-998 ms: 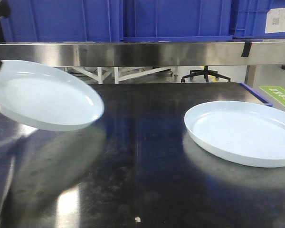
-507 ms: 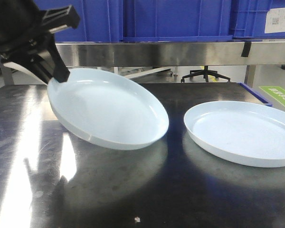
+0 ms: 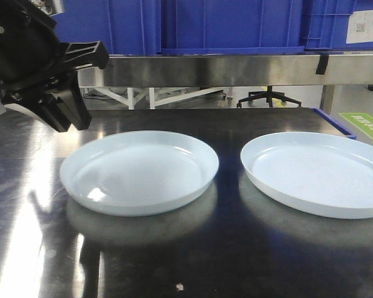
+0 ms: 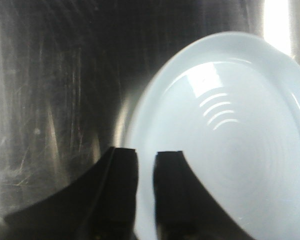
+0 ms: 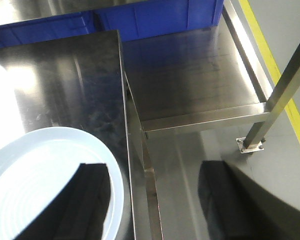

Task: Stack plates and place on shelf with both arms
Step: 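Set the plate down at the table center and open the left gripper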

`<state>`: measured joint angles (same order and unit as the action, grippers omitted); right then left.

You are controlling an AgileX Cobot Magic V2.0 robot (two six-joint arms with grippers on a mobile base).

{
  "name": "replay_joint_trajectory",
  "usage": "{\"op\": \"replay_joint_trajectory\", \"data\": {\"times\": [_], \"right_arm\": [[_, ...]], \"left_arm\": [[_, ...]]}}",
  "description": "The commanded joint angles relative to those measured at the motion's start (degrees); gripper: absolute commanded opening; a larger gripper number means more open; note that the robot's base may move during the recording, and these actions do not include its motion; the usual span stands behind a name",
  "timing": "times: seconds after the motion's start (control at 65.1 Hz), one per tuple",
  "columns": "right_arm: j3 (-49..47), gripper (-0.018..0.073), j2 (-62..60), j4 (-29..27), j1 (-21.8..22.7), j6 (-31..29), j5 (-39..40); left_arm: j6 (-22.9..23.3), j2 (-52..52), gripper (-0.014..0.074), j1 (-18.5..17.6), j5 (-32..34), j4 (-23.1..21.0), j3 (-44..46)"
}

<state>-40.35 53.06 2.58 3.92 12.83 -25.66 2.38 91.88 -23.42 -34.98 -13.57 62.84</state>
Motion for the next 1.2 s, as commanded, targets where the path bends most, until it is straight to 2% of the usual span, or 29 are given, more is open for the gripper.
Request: {"op": "replay_joint_trajectory", "data": {"times": [0.0, 0.077, 0.2, 0.261, 0.338, 0.399, 0.568, 0.66, 0.721, 0.814, 0.952, 1.028, 1.182], "right_arm": [[-2.05, 0.0492, -0.4, 0.42, -0.02, -0.29, 3.61], [-2.05, 0.0492, -0.4, 0.42, -0.02, -0.29, 3.61], [-2.05, 0.0492, -0.4, 0.42, -0.02, -0.29, 3.61], [-2.05, 0.0492, -0.4, 0.42, -0.02, -0.29, 3.61], [-2.05, 0.0492, -0.4, 0.42, -0.02, -0.29, 3.61], [-2.05, 0.0492, -0.4, 0.42, -0.02, -0.29, 3.56], [-2.05, 0.0492, -0.4, 0.42, -0.02, -0.29, 3.62], [-2.05, 0.0492, -0.4, 0.42, -0.02, -0.29, 3.62], [-2.05, 0.0492, -0.4, 0.42, -0.02, -0.29, 3.62], [-2.05, 0.0492, -0.4, 0.42, -0.02, -0.29, 3.62], [-2.05, 0.0492, -0.4, 0.42, -0.02, -0.29, 3.62], [-2.05, 0.0492, -0.4, 0.42, -0.02, -0.29, 3.62], [-2.05, 0.0492, -0.4, 0.42, -0.02, -0.29, 3.62]], "left_arm": [[0.36, -1.73, 0.0359, -0.22, 2.52, 0.05, 2.0], [0.36, -1.73, 0.0375, -0.22, 2.52, 0.05, 2.0], [0.49, -1.73, 0.0327, -0.09, 2.19, 0.05, 2.5], [0.51, -1.98, 0.0234, -0.09, 2.24, 0.05, 3.08], [0.75, -3.22, 0.0066, -0.09, 3.38, 0.16, 3.49], [0.78, -4.68, 0.0104, -0.09, 4.79, 0.28, 3.49], [0.88, -10.2, 0.0086, 2.86, 5.34, 0.52, 3.49], [0.88, -13.49, 0.0086, 5.6, 3.97, 3.69, 3.49], [0.88, -16.02, 0.0086, 8.2, 2.76, 6.68, 3.38], [0.88, -19.16, 0.0086, 12.36, 2.19, 8.92, 2.09], [0.88, -25.66, 0.0086, 19.79, 4.61, 9.01, -4.37], [0.88, -29.45, 0.0086, 22.28, 7.34, 8.91, -8.88], [0.88, -36.69, 0.0086, 23.08, 11.73, 8.67, -19.73]]}}
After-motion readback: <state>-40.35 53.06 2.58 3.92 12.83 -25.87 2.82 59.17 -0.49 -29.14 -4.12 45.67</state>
